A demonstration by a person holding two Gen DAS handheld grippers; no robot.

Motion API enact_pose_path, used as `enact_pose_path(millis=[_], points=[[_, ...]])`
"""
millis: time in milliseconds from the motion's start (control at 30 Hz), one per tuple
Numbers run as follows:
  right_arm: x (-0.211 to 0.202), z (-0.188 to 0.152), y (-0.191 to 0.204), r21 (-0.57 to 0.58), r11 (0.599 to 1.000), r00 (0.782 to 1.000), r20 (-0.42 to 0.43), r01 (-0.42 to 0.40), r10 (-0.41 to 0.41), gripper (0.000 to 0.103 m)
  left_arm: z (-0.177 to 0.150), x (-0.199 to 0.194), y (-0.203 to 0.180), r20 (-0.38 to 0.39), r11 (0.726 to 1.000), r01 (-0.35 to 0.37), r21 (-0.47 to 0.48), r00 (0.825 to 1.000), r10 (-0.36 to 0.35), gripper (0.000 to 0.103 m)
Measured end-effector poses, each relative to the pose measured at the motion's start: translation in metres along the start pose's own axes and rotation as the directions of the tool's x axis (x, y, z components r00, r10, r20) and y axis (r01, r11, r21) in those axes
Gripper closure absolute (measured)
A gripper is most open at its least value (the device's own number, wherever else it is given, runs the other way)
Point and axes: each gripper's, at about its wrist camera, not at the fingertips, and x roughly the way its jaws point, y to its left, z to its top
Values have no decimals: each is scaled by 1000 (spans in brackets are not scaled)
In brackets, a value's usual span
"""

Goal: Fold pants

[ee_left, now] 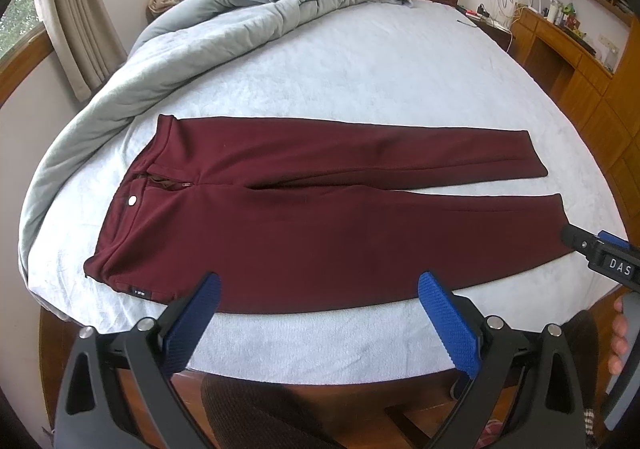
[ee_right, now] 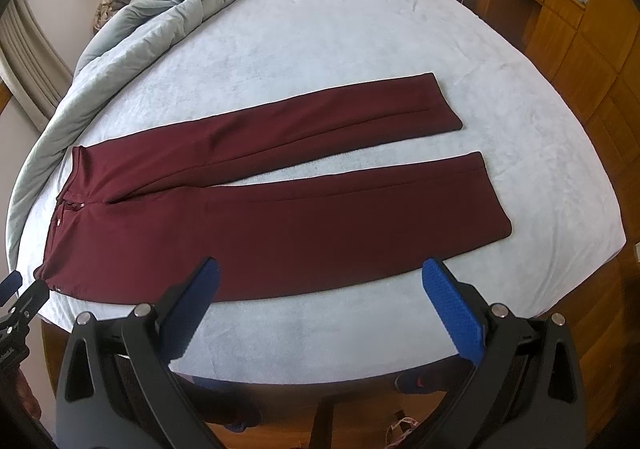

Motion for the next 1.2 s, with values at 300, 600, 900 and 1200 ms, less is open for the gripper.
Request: enact_pose_path(millis=[300,600,900,1200], points=[[0,-1,0,-8,1000,1000,6,9,-9,3,1,1,-1,-1,1000,2,1,1000,-2,4],[0,-1,0,-8,1000,1000,7,10,-10,3,2,2,-1,-4,1000,1,5,1000,-1,4],[0,-1,-1,-9,1000,1000,7,9,-9,2,2,3,1,-5,1000,3,3,1000,-3,4],[1,-1,0,-9,1000,1000,6,10,-10,3,4,4,1,-5,1000,-1,9,1000,1,4]])
